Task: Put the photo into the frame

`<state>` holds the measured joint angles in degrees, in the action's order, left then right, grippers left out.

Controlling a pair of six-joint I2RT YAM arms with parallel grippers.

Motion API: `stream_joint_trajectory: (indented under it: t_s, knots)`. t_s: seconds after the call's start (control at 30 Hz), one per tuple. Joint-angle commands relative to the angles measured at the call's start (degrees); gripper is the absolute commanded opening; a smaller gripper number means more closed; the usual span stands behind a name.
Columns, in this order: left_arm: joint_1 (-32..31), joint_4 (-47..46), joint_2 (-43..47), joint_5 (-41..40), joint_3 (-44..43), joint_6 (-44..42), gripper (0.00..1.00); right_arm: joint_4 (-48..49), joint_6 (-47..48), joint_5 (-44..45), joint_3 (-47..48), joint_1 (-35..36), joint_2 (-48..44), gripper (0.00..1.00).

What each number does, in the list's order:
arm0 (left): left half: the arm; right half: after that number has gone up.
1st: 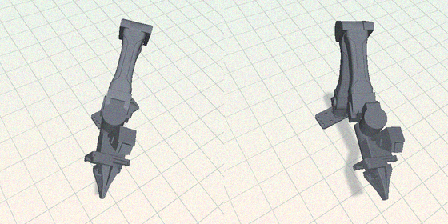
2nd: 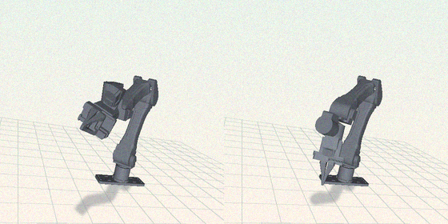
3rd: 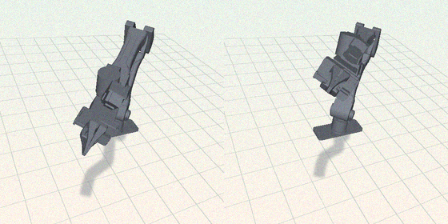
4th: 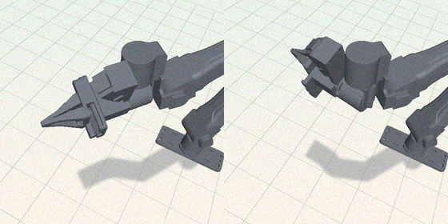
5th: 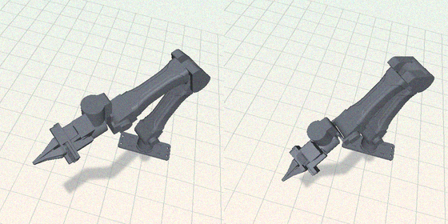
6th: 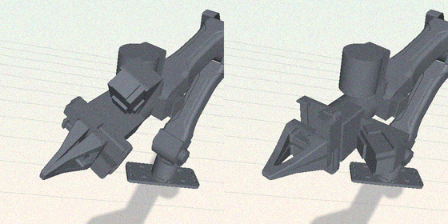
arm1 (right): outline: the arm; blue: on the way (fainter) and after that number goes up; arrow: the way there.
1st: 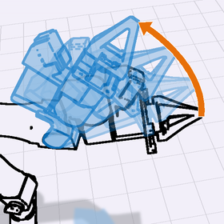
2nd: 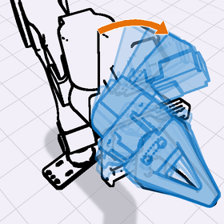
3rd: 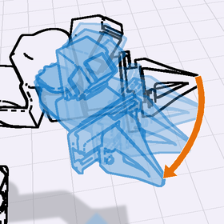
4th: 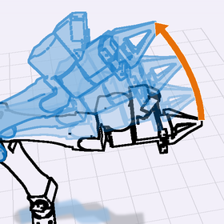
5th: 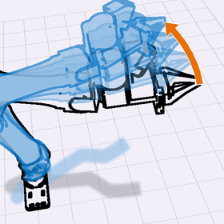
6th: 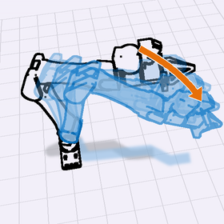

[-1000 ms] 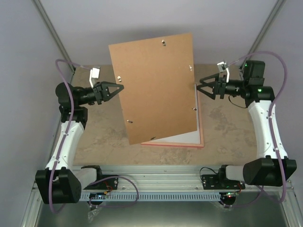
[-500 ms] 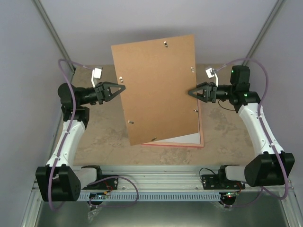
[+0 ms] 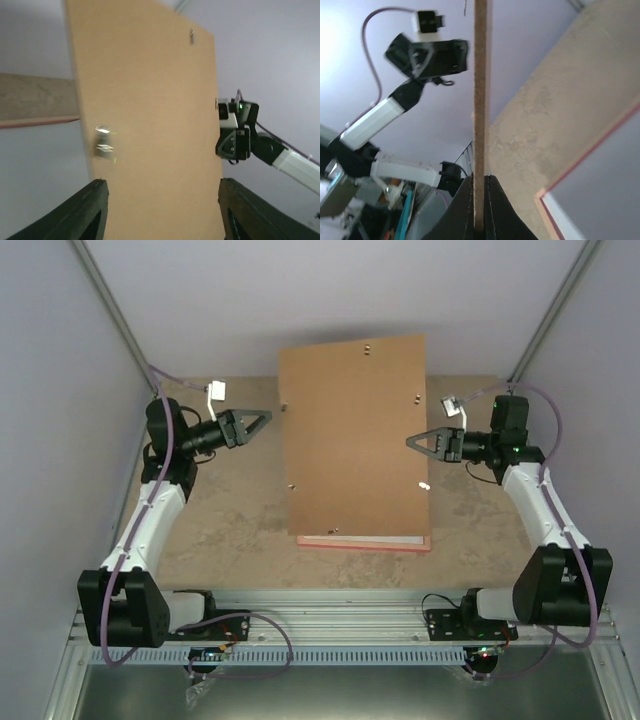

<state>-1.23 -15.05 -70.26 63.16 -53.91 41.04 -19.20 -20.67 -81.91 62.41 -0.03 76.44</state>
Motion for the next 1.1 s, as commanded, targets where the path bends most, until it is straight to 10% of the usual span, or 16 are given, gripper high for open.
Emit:
stream_joint_trajectory:
  t_s: [0.0,1.07]
  knots:
    - [-0.08,7.12,-1.52,-7.89,-2.53,-9.16,0.68,4.72,-3.55,-0.73,-4.20,-4.95,2.67,0.01]
    - [-1.35,2.83,-13.15,-8.59,1.44,-11.52,0.68,-15.08,15.01,2.11,1.78,-10.88,29.68,0.01]
